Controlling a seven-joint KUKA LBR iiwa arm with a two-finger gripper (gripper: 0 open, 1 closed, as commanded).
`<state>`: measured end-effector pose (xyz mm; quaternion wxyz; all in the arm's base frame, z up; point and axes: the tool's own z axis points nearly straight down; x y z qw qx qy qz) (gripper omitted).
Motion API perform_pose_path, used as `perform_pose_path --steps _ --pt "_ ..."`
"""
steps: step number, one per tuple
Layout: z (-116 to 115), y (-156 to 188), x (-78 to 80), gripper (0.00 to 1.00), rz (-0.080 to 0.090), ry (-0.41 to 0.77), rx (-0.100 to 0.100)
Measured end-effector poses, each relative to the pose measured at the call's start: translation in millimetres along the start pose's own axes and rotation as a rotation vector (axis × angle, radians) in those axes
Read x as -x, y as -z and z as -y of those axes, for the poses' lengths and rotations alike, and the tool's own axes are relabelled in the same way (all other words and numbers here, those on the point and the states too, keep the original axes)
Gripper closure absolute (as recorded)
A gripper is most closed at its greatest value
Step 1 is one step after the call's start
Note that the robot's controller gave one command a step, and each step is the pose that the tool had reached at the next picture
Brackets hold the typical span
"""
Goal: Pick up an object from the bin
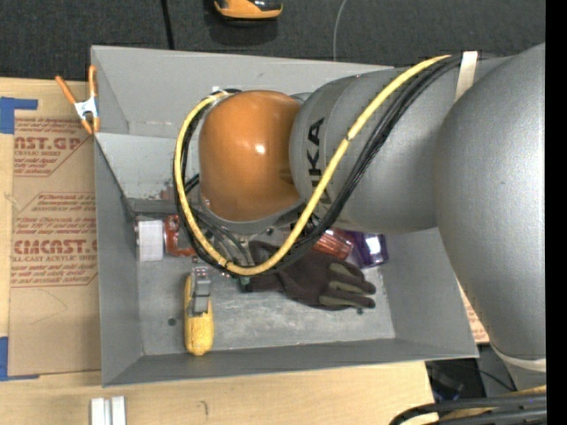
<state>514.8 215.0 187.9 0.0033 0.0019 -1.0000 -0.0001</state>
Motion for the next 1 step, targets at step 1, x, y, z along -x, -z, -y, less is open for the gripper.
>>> perform_pose_path --steps 1 --pt "1.4 4.8 1.8 0.0 0.007 -0.003 0.001"
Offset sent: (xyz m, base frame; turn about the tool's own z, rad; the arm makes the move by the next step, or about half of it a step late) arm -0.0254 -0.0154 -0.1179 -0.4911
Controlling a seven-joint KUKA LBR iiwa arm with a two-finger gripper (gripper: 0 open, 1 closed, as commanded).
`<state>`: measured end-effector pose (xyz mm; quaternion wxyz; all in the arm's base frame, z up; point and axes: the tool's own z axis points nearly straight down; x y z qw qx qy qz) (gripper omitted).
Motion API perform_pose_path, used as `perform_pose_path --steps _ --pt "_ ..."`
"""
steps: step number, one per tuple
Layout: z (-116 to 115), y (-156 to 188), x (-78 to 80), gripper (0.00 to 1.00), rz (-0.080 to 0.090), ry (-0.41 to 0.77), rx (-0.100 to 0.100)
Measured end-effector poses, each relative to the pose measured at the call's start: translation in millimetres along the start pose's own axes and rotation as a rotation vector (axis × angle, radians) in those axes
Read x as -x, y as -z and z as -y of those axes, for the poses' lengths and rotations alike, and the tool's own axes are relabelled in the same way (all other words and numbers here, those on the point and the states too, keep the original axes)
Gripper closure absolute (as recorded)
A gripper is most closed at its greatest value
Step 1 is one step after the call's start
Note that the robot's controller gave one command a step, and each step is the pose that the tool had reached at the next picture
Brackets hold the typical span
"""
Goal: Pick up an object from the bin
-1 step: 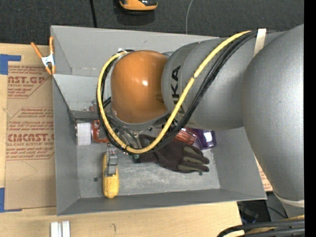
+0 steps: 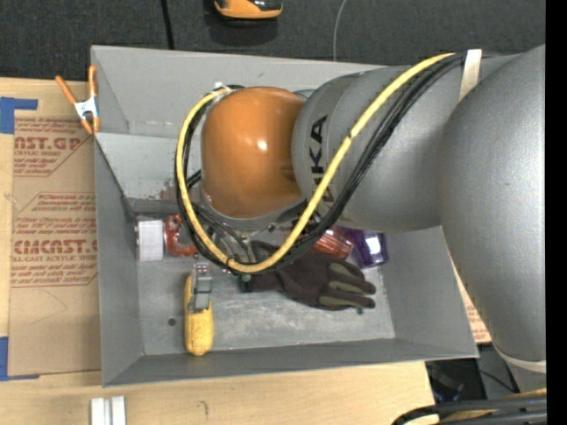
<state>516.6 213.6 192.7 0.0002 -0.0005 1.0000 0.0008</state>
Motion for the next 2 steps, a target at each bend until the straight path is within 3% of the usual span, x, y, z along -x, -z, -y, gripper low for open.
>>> perform_pose_path --steps 1,2 --pt "4.7 -48.8 -9.9 0.0 0.008 0.211 0.001" --pt "19.2 -71.7 -18.6 0.0 -0.003 0.352 -0.002"
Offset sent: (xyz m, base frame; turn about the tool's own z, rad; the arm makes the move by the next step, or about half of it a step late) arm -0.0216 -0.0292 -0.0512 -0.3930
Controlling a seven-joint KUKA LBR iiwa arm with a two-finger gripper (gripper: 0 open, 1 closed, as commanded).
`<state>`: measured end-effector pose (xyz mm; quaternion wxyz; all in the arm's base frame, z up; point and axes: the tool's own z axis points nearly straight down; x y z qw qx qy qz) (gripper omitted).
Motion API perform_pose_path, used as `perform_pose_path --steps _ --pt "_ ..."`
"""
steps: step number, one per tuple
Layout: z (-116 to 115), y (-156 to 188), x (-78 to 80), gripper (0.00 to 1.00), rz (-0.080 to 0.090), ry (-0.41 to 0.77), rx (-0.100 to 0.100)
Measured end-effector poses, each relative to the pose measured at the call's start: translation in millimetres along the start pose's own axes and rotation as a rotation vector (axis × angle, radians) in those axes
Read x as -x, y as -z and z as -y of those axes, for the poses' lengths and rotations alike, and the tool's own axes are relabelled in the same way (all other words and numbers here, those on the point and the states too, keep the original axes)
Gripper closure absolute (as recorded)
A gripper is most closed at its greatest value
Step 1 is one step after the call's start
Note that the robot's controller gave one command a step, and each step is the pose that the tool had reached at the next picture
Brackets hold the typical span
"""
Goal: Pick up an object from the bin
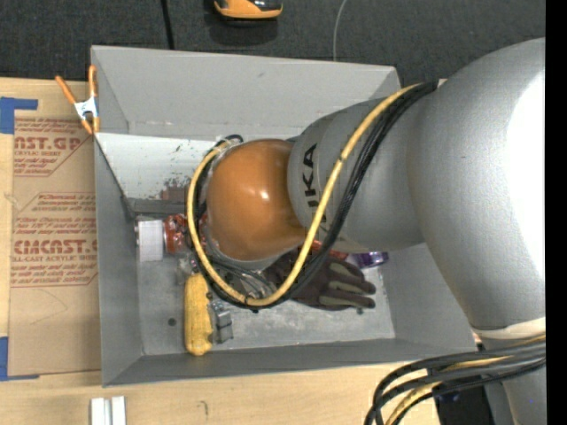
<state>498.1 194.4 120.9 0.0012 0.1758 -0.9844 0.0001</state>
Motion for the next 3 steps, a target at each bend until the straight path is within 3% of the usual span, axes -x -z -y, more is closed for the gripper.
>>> perform_pose_path --steps 1,2,3 --pt "-4.5 17.3 2.6 0.0 0.004 0.241 0.0" --pt "-14.1 -35.3 8.7 0.0 0.006 0.445 -0.001" --pt "-20.7 -51.2 21.0 1.0 0.004 0.7 0.002"
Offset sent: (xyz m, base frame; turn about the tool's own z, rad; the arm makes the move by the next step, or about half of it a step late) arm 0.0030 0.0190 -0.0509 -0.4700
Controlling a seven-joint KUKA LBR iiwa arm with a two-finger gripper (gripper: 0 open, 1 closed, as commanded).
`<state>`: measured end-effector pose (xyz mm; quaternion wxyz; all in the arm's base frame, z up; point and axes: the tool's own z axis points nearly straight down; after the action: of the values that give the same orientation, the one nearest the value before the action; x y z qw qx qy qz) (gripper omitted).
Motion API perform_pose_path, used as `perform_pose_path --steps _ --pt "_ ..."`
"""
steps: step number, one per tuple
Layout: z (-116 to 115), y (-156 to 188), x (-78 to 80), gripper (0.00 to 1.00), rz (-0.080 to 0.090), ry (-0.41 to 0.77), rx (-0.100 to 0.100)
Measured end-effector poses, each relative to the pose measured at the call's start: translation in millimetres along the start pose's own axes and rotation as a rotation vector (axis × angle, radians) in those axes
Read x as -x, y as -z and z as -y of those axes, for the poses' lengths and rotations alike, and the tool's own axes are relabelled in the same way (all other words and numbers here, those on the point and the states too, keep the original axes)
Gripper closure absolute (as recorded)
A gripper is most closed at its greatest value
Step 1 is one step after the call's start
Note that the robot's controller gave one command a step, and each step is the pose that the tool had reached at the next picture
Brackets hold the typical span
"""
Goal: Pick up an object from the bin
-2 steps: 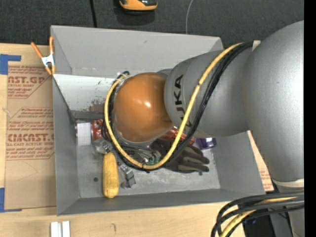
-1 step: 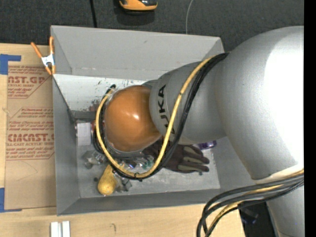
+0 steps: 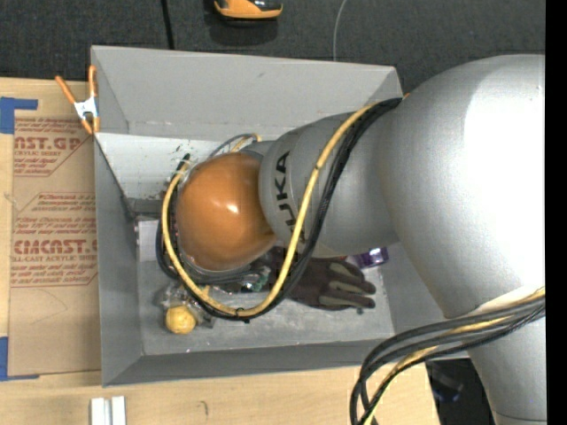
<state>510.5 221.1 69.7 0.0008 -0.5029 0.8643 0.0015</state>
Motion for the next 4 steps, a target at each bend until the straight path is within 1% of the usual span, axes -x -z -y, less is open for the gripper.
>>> perform_pose_path --steps 2,3,4 --pt "-0.3 0.8 0.1 1.0 0.0 0.0 0.0" --pt "-1.0 5.1 -0.4 1.0 -0.002 0.0 0.002" --pt "-1.8 17.3 -0.9 1.0 -0.005 -0.001 0.003"
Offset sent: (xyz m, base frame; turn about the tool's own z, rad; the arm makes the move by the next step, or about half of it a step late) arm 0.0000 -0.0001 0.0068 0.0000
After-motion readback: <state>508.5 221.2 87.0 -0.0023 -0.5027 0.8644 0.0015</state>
